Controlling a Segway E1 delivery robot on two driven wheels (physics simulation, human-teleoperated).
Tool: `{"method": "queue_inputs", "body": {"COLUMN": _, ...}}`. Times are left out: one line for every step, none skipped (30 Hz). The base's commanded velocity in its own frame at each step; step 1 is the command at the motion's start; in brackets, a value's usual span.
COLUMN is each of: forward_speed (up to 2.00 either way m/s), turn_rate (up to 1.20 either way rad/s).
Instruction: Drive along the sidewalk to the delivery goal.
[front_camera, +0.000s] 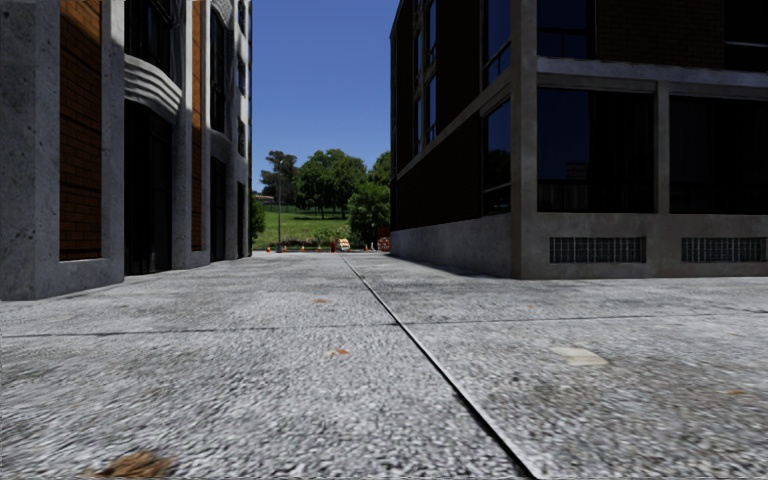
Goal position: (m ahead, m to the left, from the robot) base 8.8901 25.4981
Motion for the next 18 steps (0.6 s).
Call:
{"method": "queue_inputs", "body": {"forward_speed": 2.00, "turn_rate": 0.13}}
{"method": "queue_inputs", "body": {"forward_speed": 2.00, "turn_rate": 0.13}}
{"method": "queue_inputs", "body": {"forward_speed": 2.00, "turn_rate": 0.19}}
{"method": "queue_inputs", "body": {"forward_speed": 2.00, "turn_rate": 0.21}}
{"method": "queue_inputs", "body": {"forward_speed": 2.00, "turn_rate": 0.24}}
{"method": "queue_inputs", "body": {"forward_speed": 2.00, "turn_rate": 0.24}}
{"method": "queue_inputs", "body": {"forward_speed": 2.00, "turn_rate": 0.30}}
{"method": "queue_inputs", "body": {"forward_speed": 2.00, "turn_rate": 0.34}}
{"method": "queue_inputs", "body": {"forward_speed": 2.00, "turn_rate": 0.37}}
{"method": "queue_inputs", "body": {"forward_speed": 2.00, "turn_rate": 0.37}}
{"method": "queue_inputs", "body": {"forward_speed": 2.00, "turn_rate": 0.37}}
{"method": "queue_inputs", "body": {"forward_speed": 2.00, "turn_rate": 0.40}}
{"method": "queue_inputs", "body": {"forward_speed": 2.00, "turn_rate": 0.43}}
{"method": "queue_inputs", "body": {"forward_speed": 2.00, "turn_rate": 0.43}}
{"method": "queue_inputs", "body": {"forward_speed": 2.00, "turn_rate": 0.44}}
{"method": "queue_inputs", "body": {"forward_speed": 2.00, "turn_rate": 0.44}}
{"method": "queue_inputs", "body": {"forward_speed": 2.00, "turn_rate": 0.44}}
{"method": "queue_inputs", "body": {"forward_speed": 2.00, "turn_rate": 0.44}}
